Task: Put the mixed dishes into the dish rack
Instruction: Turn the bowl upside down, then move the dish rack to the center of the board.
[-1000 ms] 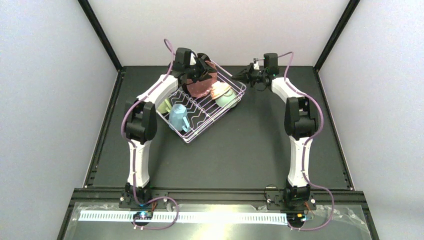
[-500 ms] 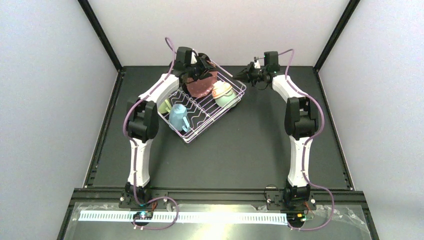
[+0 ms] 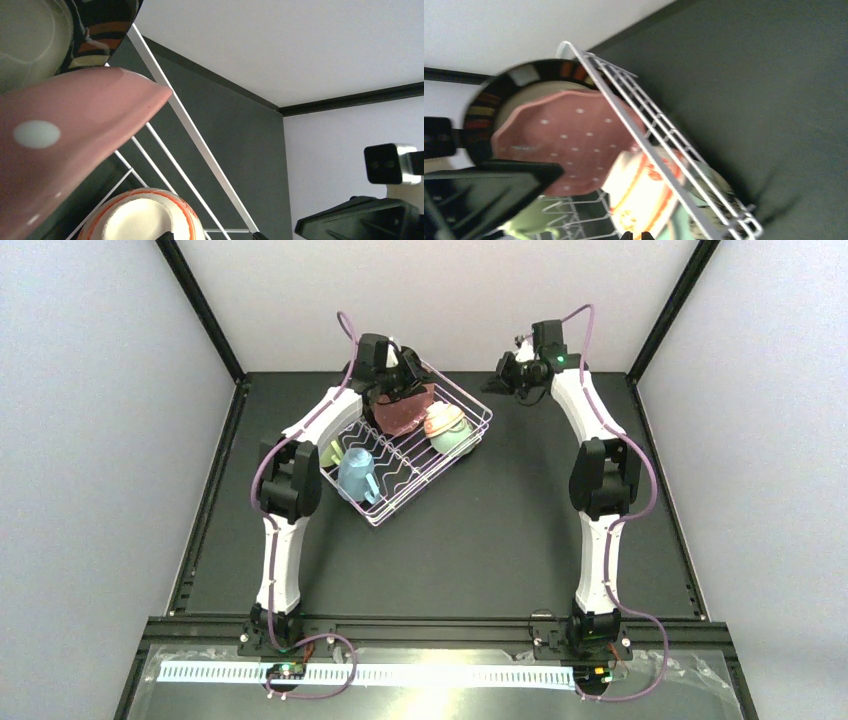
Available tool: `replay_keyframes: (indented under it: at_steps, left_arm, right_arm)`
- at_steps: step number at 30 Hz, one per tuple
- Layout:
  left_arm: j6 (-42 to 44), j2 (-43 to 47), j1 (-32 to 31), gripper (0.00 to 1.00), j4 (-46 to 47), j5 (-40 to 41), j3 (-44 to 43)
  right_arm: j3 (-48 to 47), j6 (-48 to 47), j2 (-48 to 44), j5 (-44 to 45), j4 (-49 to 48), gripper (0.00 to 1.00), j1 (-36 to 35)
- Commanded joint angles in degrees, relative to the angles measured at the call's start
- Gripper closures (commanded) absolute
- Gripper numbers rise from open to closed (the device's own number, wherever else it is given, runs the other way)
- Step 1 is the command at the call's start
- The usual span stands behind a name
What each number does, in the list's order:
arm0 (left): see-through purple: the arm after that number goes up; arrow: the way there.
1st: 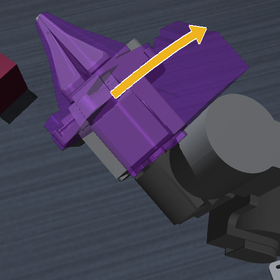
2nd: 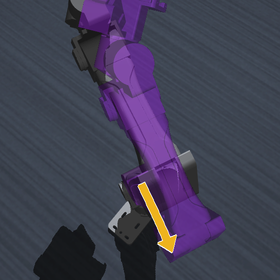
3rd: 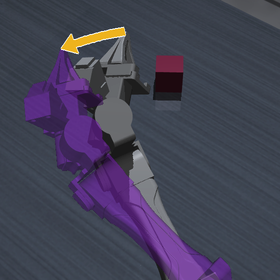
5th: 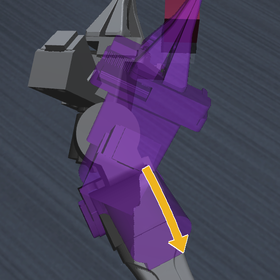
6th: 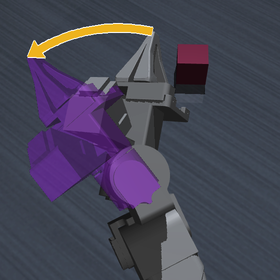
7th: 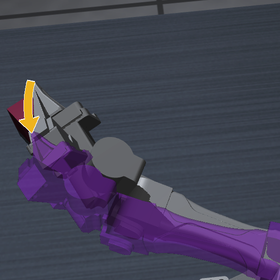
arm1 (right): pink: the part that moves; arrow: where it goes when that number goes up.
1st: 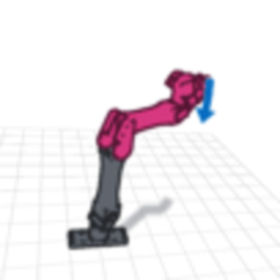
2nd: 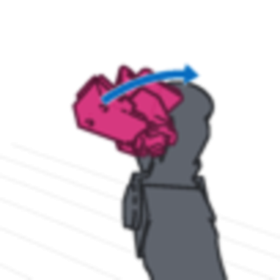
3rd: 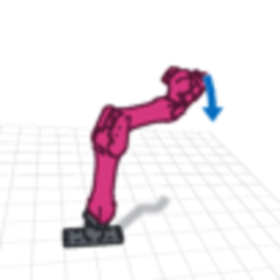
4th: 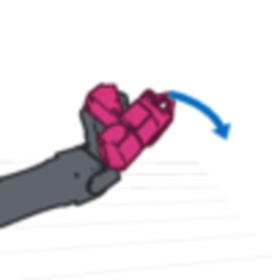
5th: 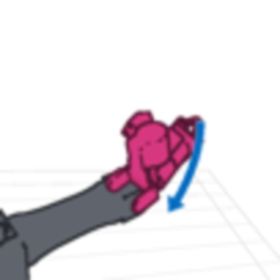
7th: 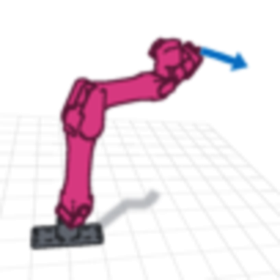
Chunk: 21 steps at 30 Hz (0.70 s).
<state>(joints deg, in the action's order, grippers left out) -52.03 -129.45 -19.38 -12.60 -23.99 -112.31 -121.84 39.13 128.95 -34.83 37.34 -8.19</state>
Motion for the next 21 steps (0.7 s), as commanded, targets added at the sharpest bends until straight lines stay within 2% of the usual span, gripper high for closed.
replay_keyframes:
  at_steps: [1,8,12,21]
  left_arm:
    - [0.26,-4.11,-0.51,0.12,-6.24,1.37,-0.51]
    - [1.11,-5.44,-0.58,0.16,-7.95,4.22,-0.54]
    - [1.72,-2.54,-0.67,0.18,-8.57,5.66,1.94]
    - [4.63,9.41,-0.72,0.14,-12.42,11.07,6.17]
  right_arm:
    - [2.38,-7.81,-1.84,7.19,7.97,0.91,-0.03]
    - [2.87,-12.33,-3.0,13.15,10.48,0.91,-2.5]
    - [3.34,-13.91,-3.78,16.3,10.24,0.91,-3.47]
    - [-1.78,-18.01,-3.34,18.59,9.41,0.66,-3.48]
